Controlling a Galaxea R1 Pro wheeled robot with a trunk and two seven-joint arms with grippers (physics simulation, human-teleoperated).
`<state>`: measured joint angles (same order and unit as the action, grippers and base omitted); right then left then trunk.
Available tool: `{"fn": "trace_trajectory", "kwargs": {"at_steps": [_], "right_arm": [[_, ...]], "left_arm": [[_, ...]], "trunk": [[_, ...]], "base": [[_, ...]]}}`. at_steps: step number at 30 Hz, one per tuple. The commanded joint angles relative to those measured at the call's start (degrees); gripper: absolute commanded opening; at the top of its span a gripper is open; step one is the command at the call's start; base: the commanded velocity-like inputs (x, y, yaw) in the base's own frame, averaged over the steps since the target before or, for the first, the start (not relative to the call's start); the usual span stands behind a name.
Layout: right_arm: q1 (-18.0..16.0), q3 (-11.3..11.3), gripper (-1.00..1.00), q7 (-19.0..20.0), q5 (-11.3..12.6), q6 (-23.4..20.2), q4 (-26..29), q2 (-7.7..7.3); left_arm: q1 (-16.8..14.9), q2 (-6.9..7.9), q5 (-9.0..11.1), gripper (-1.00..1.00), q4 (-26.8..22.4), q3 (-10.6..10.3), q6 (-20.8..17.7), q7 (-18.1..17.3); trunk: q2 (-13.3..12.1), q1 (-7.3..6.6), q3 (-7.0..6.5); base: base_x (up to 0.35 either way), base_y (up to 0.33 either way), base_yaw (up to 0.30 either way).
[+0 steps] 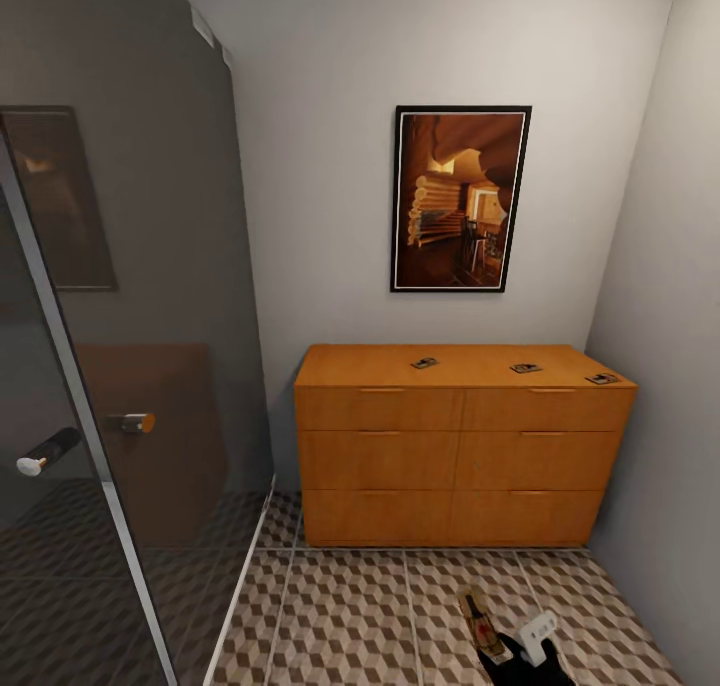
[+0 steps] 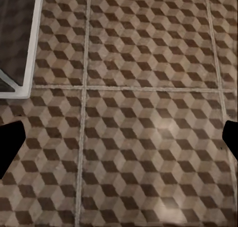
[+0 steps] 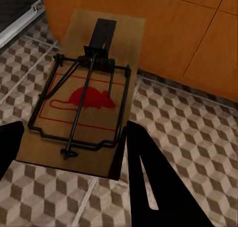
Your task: Take the four mousetraps from the cabinet in the bathroom and place them on the bathroom floor. Make sure all four end up on the same floor surface, and ensure that at least two of them are either under or directly next to the same bathroom sink.
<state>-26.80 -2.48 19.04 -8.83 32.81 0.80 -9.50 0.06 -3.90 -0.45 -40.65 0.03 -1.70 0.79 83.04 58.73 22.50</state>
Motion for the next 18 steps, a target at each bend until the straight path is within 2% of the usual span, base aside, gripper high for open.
{"fn": "trace_trajectory", "kwargs": {"at_steps": [1,6,8,11,13,17,18], "right_arm": [[0.4,0.1,-1.00,0.1,0.2,0.5,0.0,0.26],[1.9,0.1,-1.00,-0.8,0.2,2.2,0.0,1.66],[2.1,0.1,-1.00,-1.7,0.2,2.9,0.0,1.93],[2.4,0.1,-1.00,-3.3,0.2,3.6,0.0,2.27],[2.6,0.1,-1.00,-3.7,0.3,3.7,0.0,2.56],[2.9,0.1,-1.00,-4.0,0.3,3.9,0.0,2.89],[3.2,0.1,-1.00,-4.0,0.3,3.9,0.0,3.22]], "left_arm": [[0.0,-0.24,0.0,1.00,-2.5,0.0,-2.0,0.1],[-0.3,-2.24,0.0,1.00,-14.2,-0.4,-8.5,0.1],[-0.5,-2.92,-0.1,1.00,-18.2,-0.8,-12.5,0.1],[-1.0,-3.43,-0.1,1.00,-24.3,-2.2,-21.0,0.1],[-1.7,-3.59,-0.1,1.00,-27.3,-3.2,-24.8,0.1],[-3.8,-3.84,-0.1,1.00,-30.3,-4.3,-28.0,0.2],[-5.2,-3.93,-0.1,1.00,-30.9,-4.5,-29.0,0.2]], "trunk": [[0.0,0.00,0.06],[0.0,0.00,0.06],[0.0,0.00,0.06],[0.0,0.00,0.06],[0.0,0.00,0.06],[0.0,0.00,0.06],[0.0,0.00,0.06]], "base": [[0.000,0.000,0.000],[0.000,0.000,0.000],[0.000,0.000,0.000],[0.000,0.000,0.000],[0.000,0.000,0.000],[0.000,0.000,0.000],[0.000,0.000,0.000]]}}
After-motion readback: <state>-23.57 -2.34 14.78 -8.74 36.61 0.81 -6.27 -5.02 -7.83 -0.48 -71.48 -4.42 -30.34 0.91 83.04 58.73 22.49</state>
